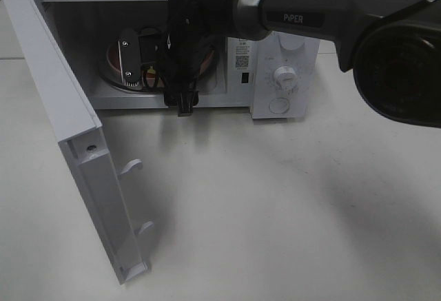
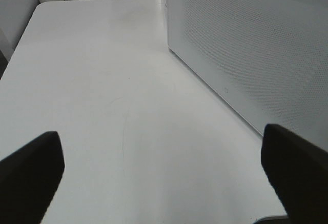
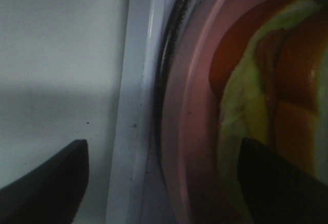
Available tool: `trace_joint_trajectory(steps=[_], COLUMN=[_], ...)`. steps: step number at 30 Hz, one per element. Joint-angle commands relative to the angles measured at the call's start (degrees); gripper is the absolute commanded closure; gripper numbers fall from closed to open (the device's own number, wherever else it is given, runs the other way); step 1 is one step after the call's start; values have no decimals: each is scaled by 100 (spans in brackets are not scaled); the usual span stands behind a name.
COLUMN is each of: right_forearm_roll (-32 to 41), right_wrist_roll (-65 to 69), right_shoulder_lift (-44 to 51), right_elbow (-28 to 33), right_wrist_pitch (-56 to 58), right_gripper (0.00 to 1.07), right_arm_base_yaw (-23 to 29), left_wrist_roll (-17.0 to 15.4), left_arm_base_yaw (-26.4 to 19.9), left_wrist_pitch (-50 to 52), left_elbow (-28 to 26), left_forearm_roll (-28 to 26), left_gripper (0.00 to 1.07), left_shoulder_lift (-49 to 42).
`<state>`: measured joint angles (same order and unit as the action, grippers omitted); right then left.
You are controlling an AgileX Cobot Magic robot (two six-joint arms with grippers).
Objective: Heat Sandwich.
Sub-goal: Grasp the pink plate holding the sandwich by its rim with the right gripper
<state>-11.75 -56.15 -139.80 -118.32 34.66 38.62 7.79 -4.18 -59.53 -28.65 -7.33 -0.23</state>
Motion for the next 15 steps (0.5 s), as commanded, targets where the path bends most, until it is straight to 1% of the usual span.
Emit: trace_joint_trajectory(steps=[1, 5, 6, 7, 8, 9, 10, 11, 12, 14, 15], right_forearm_roll=[29, 46, 46, 46, 52, 63, 69, 69, 80, 143, 143], right_wrist_roll=[126, 229, 229, 264, 269, 269, 269, 269, 269, 286, 286], right_shoulder_lift=[-40, -120, -120, -132, -132, -132, -126, -126, -115, -109, -109], right_elbow=[-40, -40, -40, -40, -40, -40, -40, -40, -40, -40, -40], right_wrist_pitch=[46, 34, 34, 57, 69, 97, 126, 126, 218, 315, 315], right_gripper=[31, 37, 37, 40, 49, 55, 62, 62, 81, 98, 98], right_arm_base_yaw=[11, 11, 11, 11, 11, 11, 11, 11, 11, 11, 11], left_wrist_roll=[-29, -29, -29, -29, -29, -29, -29, -29, -29, -29, -29], left_arm_base_yaw=[-6, -6, -6, -6, -6, -6, -6, -6, -6, -6, -6], left_wrist_pitch=[40, 40, 40, 40, 40, 40, 40, 40, 40, 40, 40], left_elbow=[23, 23, 23, 23, 23, 23, 23, 23, 23, 23, 23], left_forearm_roll=[0, 29, 29, 29, 29, 29, 29, 29, 29, 29, 29], left_gripper=[4, 4, 4, 4, 4, 4, 4, 4, 4, 4, 4], left_shoulder_lift=[-132, -132, -132, -132, -132, -132, -132, -132, -132, -132, -132])
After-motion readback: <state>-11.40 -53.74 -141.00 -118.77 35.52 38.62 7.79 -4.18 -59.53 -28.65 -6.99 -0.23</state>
